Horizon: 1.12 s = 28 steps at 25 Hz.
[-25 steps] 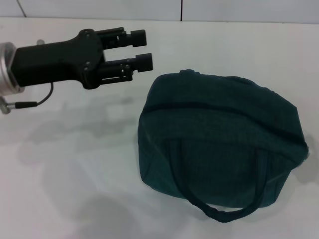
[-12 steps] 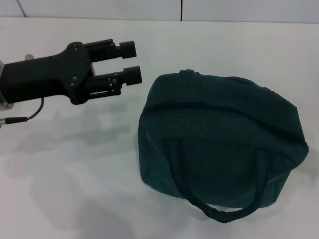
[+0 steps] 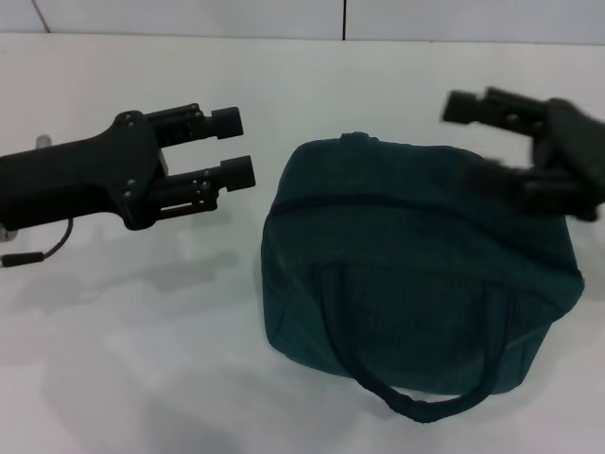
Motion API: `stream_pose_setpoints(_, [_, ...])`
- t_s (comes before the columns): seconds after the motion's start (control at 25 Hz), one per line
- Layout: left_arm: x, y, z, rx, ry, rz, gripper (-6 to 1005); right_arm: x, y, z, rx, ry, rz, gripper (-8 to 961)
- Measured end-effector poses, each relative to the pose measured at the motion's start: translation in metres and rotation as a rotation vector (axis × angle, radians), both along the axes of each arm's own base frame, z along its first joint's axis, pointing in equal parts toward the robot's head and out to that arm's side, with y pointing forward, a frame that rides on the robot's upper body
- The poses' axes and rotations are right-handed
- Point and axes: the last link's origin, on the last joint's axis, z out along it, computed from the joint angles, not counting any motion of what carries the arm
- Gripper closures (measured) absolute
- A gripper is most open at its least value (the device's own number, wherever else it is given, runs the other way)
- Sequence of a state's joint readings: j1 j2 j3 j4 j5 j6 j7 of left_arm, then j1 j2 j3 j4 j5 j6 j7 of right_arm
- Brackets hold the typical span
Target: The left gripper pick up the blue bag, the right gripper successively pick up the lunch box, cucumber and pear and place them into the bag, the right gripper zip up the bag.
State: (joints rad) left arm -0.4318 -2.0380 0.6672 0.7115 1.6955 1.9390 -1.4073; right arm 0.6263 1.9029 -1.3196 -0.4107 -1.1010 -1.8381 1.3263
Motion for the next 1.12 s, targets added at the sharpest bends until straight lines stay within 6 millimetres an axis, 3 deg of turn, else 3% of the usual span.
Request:
stream_pose_setpoints(0.4, [-0.010, -0.007, 0.003, 0.020, 0.008, 0.018, 334, -0.029, 0.009, -0.041, -0.005, -0.125, 0.074, 67])
stream_pose_setpoints(1.12, [-0.013, -0.008, 0.005, 0.034, 0.012, 0.024, 334, -0.032, 0.013, -0.042, -0.018, -0.148, 0.068, 67])
